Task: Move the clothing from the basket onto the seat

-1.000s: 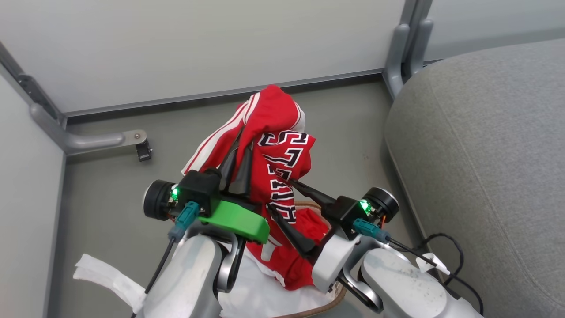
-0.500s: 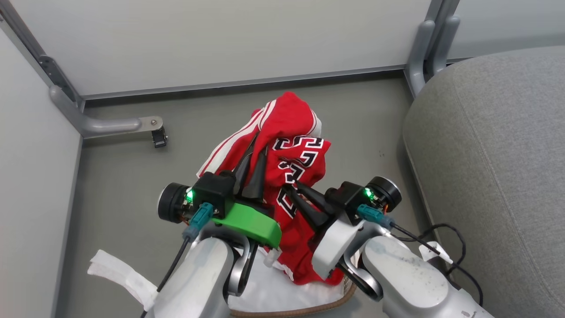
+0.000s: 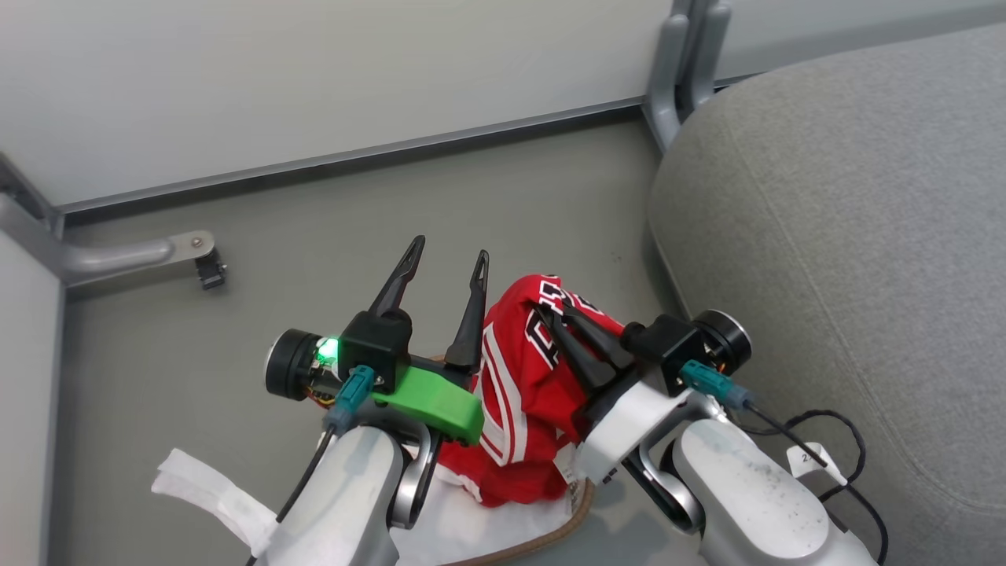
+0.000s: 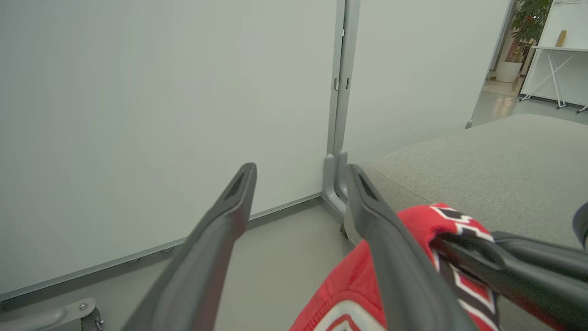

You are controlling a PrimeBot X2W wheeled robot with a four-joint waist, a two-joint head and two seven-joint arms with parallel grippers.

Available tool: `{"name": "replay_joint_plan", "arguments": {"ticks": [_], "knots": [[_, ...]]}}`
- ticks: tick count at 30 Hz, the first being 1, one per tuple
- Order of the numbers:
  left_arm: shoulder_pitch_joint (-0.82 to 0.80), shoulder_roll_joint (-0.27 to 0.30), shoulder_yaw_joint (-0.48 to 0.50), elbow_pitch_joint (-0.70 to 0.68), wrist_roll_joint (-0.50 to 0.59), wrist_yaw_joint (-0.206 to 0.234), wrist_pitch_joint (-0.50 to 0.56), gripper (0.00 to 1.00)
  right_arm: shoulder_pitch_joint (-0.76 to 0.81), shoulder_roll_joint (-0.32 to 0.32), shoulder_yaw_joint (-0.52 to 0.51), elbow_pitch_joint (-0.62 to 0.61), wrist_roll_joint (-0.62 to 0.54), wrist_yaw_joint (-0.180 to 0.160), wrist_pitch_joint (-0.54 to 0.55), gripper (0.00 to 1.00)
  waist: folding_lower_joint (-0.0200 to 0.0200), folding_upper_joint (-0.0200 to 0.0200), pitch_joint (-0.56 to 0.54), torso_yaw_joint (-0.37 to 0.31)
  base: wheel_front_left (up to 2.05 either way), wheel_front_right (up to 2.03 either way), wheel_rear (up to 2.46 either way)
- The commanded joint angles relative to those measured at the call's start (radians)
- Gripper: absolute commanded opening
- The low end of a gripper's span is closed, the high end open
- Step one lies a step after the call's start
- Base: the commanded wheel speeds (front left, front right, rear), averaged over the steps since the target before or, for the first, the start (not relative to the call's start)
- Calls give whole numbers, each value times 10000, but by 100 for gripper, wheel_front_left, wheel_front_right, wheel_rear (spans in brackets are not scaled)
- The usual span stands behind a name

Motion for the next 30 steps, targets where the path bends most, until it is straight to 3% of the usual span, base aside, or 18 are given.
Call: {"name": "replay_joint_plan", "arguments": {"ticks": [1, 15, 24, 30], "knots": [[82, 29, 79, 11, 131, -53, -3, 100, 138, -30, -100, -175, -61, -10, -50, 0, 0, 0, 196, -863, 0, 0, 0], [462, 36, 561, 175, 809, -835, 0, 100, 579, -23, -851, -1013, 77, -10, -50, 0, 0, 0, 641, -4028, 0, 0, 0], [262, 43, -94, 470, 993, -1498, 0, 100, 1000, -108, -2323, -1555, -283, -10, -49, 0, 0, 0, 1016, -4300, 0, 0, 0], [223, 42, -339, 548, 964, -1654, 0, 100, 825, -511, -2449, -1440, -548, -10, -50, 0, 0, 0, 1262, -4325, 0, 0, 0]]}}
